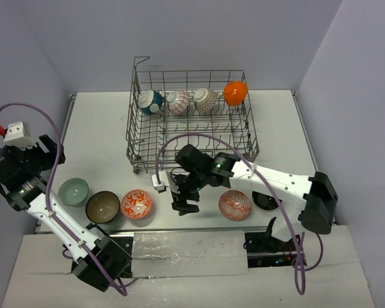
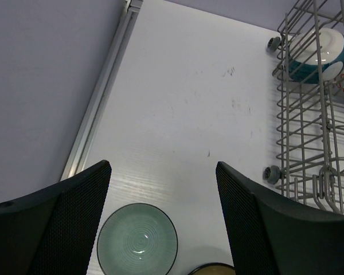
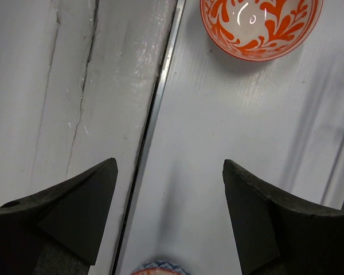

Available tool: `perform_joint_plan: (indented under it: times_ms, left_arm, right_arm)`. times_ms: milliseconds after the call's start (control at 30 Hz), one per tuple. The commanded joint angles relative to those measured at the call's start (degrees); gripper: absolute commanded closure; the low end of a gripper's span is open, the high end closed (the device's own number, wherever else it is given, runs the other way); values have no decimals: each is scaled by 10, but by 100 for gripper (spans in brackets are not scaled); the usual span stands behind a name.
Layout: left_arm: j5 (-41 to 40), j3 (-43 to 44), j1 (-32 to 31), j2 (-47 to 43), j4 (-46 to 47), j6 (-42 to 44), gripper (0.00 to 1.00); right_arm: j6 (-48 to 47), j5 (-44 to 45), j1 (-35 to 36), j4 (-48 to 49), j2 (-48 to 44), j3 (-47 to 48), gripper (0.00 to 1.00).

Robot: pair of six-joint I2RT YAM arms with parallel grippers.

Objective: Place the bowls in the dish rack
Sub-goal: Pick up the bowl from the corner of the board.

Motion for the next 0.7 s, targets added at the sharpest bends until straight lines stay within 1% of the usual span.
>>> perform_joint_plan:
  times_ms: [0, 33, 133, 333, 467, 667]
  left_arm:
    - [-1, 48, 5, 34, 1, 6, 20]
    - [6, 63, 5, 54, -3, 3, 21]
    - [22, 78, 6, 73, 12, -13, 21]
    - [23, 76, 5, 69, 46, -42, 21]
    - [18, 64, 5, 64, 62, -43, 21]
    - [32, 15, 5, 42, 75, -43, 21]
  right_arm:
    - [-16, -27, 11, 12, 39, 51, 19]
    - [-15, -34, 16, 10, 49, 69, 19]
    - [-17, -42, 28, 15, 76, 98, 19]
    - [-21, -54, 44, 2, 126, 155, 19]
    - [-17, -59, 59, -3, 173, 193, 19]
    - [-7, -73, 72, -6, 234, 242, 20]
